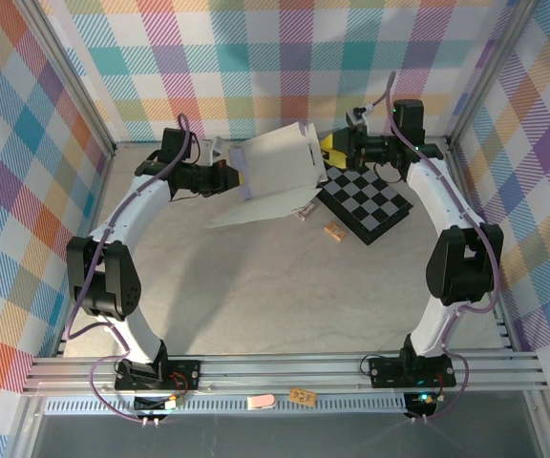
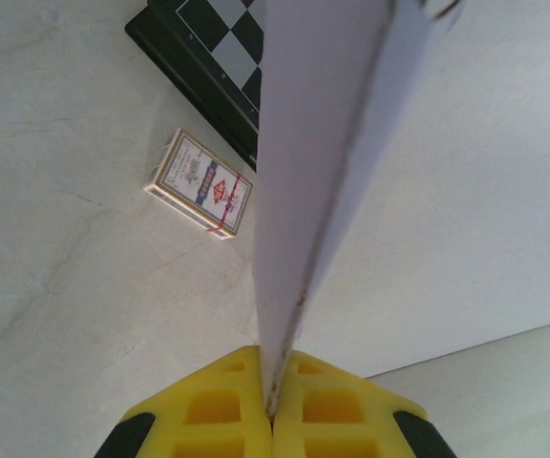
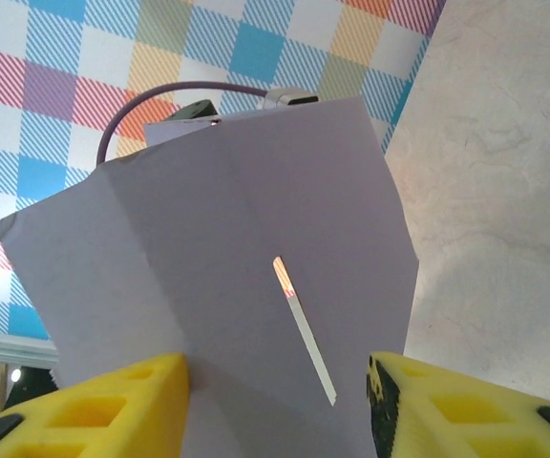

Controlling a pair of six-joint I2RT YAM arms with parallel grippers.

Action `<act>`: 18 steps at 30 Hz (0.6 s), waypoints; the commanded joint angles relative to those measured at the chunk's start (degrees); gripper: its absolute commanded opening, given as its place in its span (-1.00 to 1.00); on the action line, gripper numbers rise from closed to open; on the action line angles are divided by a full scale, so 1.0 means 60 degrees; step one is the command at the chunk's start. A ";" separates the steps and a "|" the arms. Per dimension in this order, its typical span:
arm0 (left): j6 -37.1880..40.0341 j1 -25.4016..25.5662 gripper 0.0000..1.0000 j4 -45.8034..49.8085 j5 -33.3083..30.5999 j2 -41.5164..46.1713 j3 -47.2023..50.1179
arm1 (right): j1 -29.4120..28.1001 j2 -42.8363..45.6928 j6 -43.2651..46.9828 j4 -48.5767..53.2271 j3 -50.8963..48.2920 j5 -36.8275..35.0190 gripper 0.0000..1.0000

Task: Fold the paper box

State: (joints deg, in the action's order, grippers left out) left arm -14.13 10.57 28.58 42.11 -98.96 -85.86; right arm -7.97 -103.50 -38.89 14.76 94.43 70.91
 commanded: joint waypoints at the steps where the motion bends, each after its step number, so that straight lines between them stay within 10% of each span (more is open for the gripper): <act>1: -0.0097 0.0031 -1.00 -0.0021 0.0334 0.0011 -0.0308 | -0.0272 0.0253 0.0645 0.0563 0.0345 -0.0249 0.07; 18: -0.0047 0.0198 -1.00 0.0062 0.0290 0.0134 -0.0291 | -0.0869 0.0396 0.2635 0.2905 0.1190 -0.2061 0.15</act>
State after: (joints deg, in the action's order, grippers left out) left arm -14.15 10.74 28.62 41.93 -98.96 -85.86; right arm -11.90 -102.56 -27.29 28.23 99.98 61.04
